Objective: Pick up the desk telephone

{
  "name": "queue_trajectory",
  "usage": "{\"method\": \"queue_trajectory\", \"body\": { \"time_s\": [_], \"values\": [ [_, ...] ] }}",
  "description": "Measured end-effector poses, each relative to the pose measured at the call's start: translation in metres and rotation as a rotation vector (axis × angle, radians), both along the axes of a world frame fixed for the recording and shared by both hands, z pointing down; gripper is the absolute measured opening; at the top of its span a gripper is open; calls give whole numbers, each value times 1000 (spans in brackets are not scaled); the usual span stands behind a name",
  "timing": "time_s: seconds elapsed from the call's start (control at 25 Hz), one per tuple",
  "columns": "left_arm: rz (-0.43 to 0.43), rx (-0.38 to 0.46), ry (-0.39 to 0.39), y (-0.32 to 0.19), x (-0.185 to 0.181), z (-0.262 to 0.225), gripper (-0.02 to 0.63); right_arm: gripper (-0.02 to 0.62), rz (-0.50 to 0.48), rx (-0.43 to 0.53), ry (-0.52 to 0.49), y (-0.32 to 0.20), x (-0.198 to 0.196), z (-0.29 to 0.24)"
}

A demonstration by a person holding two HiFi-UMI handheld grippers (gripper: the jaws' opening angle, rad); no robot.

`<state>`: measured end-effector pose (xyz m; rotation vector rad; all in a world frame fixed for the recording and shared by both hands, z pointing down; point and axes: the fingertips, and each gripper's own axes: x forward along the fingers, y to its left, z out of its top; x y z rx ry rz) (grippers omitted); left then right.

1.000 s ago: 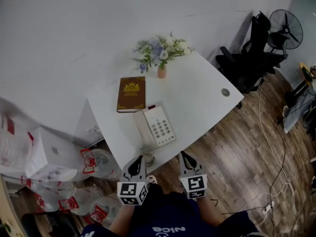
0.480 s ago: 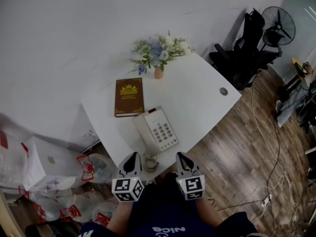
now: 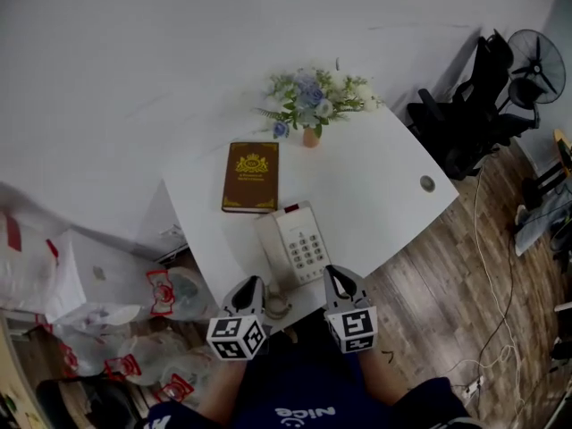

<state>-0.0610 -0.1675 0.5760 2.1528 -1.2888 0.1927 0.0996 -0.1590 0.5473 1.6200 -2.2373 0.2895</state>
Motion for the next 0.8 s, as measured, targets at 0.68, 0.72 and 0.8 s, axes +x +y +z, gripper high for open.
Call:
{"method": "queue_trajectory", "body": {
  "time_s": [0.68, 0.72, 0.8],
  "values": [
    [1, -163, 101, -22, 15, 19, 244, 186, -108, -194, -134, -52, 8, 28],
    [2, -180, 119, -25, 18, 21, 253, 188, -115, -212, -139, -55, 9, 31],
    [3, -229, 177, -31, 22, 25, 276, 193, -133, -260, -161, -60, 10, 37]
  ]
}}
